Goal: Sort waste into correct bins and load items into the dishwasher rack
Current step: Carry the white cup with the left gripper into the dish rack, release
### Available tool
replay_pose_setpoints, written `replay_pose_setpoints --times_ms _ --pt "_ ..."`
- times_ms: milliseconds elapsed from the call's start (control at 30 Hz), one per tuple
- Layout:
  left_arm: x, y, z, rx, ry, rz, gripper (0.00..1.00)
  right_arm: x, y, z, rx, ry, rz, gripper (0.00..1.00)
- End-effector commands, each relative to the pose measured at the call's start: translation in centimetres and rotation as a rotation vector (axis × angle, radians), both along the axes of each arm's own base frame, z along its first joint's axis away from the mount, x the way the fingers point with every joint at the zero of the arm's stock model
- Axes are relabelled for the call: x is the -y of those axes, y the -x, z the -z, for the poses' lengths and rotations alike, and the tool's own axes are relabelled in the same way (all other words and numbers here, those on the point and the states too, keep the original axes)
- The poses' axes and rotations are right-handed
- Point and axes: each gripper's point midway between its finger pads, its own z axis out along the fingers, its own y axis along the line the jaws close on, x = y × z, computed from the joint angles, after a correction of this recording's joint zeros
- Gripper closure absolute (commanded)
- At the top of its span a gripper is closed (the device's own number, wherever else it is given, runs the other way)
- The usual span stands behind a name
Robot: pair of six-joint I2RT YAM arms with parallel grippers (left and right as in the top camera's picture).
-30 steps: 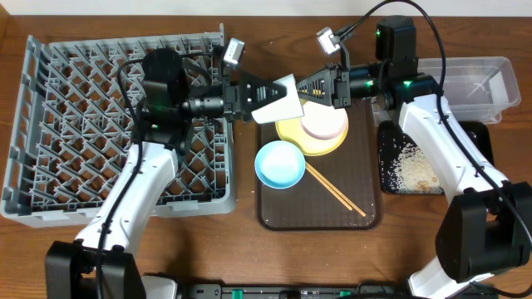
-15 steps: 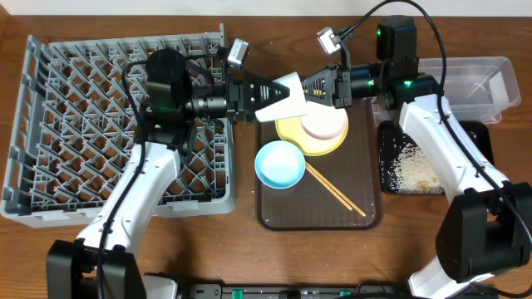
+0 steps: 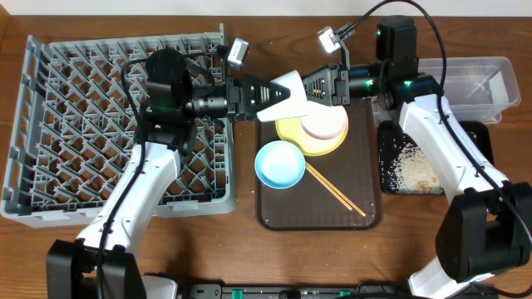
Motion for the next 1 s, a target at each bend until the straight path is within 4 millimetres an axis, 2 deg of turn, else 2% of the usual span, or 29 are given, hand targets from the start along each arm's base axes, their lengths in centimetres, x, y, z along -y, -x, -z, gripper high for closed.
replay_pose_setpoints --times_ms 0,133,267,367,467,633,767,833,900,967 --pt "0.0 0.0 -0.5 0.103 -0.002 0.001 0.51 0.5 -0.7 0.2 0.01 0.014 0.035 0.67" --pt "-0.5 -0.4 -0.1 0.165 -0.017 -0.017 0.55 1.7 -1.3 0.3 -0.009 0.014 0.062 0.66" --pt "-1.6 -1.8 1.9 0.154 -0.076 -0.1 0.56 3.4 -1.6 -0.2 -0.013 -0.012 0.068 0.67" --pt "-3.0 -3.2 4.0 0.123 -0.149 -0.19 0.6 5.0 -2.2 -0.4 -0.016 -0.025 0.089 0.68" --pt "-4.7 -4.5 5.8 0.099 -0.222 -0.279 0.68 6.7 -3.0 -0.3 -0.023 -0.024 0.134 0.69" --pt "-8.7 -6.6 8.8 0.057 -0.372 -0.453 0.75 8.8 -4.5 0.1 -0.022 0.001 0.221 0.75" --pt "-12.1 -7.2 9.7 0.032 -0.469 -0.566 0.81 9.5 -6.1 2.3 -0.071 0.099 0.344 0.85" --pt "-14.0 -7.2 9.8 0.027 -0.529 -0.621 0.91 9.9 -6.7 4.4 -0.1 0.195 0.42 0.91" --pt "-16.2 -6.9 9.7 0.021 -0.615 -0.686 0.93 10.3 -6.7 6.9 -0.134 0.313 0.475 0.97" --pt "-18.8 -6.2 9.6 0.013 -0.734 -0.759 0.94 10.5 -5.9 8.9 -0.155 0.415 0.487 0.99"
